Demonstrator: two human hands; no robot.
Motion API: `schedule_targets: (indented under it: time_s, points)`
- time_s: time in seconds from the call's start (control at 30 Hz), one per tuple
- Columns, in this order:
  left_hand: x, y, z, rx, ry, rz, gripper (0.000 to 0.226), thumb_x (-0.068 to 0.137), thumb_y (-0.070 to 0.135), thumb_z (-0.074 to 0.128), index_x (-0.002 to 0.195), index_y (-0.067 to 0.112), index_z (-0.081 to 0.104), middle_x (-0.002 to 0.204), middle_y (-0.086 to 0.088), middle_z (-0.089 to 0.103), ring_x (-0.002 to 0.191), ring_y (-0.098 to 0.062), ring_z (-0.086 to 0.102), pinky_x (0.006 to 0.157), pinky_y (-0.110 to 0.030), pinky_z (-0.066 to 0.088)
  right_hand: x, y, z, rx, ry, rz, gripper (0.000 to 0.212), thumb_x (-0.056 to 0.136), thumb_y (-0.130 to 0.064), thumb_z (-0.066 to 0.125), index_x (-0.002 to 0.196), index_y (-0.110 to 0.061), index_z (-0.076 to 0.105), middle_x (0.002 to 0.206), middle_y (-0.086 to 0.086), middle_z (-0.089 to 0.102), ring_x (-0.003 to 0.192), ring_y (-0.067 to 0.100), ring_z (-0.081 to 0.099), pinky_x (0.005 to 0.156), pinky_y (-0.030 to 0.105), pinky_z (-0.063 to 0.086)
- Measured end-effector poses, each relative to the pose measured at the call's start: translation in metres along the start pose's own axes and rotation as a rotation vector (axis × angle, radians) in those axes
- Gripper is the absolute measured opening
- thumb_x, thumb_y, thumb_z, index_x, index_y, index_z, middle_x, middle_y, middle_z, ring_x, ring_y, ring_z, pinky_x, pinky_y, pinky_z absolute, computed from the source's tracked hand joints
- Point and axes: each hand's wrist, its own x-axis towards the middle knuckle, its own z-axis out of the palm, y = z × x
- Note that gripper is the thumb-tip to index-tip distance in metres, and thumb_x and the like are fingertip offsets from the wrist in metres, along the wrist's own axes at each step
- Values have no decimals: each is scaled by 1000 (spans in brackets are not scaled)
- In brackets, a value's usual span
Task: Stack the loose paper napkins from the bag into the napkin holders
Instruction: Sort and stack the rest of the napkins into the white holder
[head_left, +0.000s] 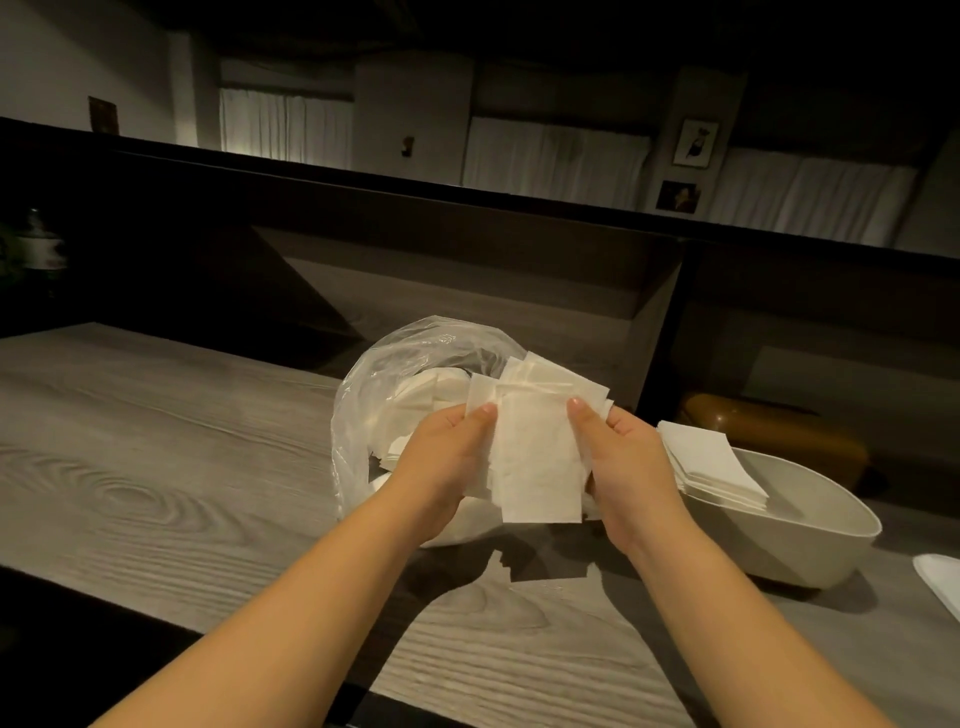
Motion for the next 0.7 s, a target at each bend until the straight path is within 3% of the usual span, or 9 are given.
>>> schedule_targets:
  time_s: [0.07, 0.13, 0.27, 0.37, 0.47, 0.53, 0.6, 0.7]
  points:
    - [1, 2, -2, -93, 46, -23, 22, 103, 32, 46, 93, 21, 61, 91, 2, 65, 87, -18, 62, 69, -27, 50, 0, -3, -3, 14, 22, -33, 9, 96, -36, 57, 91, -32, 63, 90, -15, 68, 81, 7, 67, 53, 19, 52]
    - [1, 3, -4, -181, 64, -65, 21, 104, 31, 46, 104, 17, 62, 93, 0, 65, 86, -19, 62, 63, -26, 48, 1, -4, -6, 18, 46, -52, 10, 96, -36, 56, 93, -30, 63, 92, -14, 68, 80, 6, 67, 49, 16, 50]
    - [3, 3, -7, -397, 7, -200, 15, 97, 29, 60, 109, 19, 61, 104, -8, 71, 98, -29, 68, 80, -41, 58, 5, -6, -6, -3, 114, -79, 10, 97, -38, 54, 92, -32, 60, 93, -13, 66, 83, 10, 67, 54, 21, 52]
    - [7, -2, -9, -370, 1, -208, 21, 94, 22, 64, 113, 14, 63, 100, -8, 74, 96, -28, 69, 73, -36, 58, 6, -14, -10, 84, 185, -130, 9, 97, -38, 54, 90, -34, 59, 93, -14, 66, 86, 12, 67, 58, 25, 55]
    - [11, -6, -11, -342, 2, -208, 28, 97, 18, 60, 124, 14, 58, 113, -10, 70, 105, -30, 66, 86, -40, 57, 7, -23, -16, 155, 190, -167, 6, 96, -38, 56, 93, -36, 60, 98, -12, 68, 92, 16, 69, 68, 33, 59]
    - [12, -7, -9, -342, -61, -208, 28, 100, 14, 54, 127, 14, 58, 112, -10, 72, 105, -31, 67, 90, -42, 55, 4, -28, -10, 88, 91, -140, 6, 96, -38, 56, 92, -35, 60, 94, -10, 69, 87, 15, 70, 63, 29, 59]
    - [10, -6, -7, -445, -107, -221, 27, 103, 25, 48, 126, 15, 60, 109, -11, 74, 102, -31, 71, 88, -43, 58, 6, -28, 3, -68, -3, -93, 11, 97, -37, 55, 87, -34, 59, 87, -10, 69, 78, 12, 70, 54, 24, 57]
    - [7, 2, -6, -572, -146, -247, 37, 98, 52, 48, 115, 21, 60, 105, -14, 75, 97, -32, 73, 83, -46, 59, 14, -26, 24, -372, -66, -84, 22, 99, -38, 54, 85, -24, 62, 88, -1, 69, 80, 18, 69, 66, 35, 59]
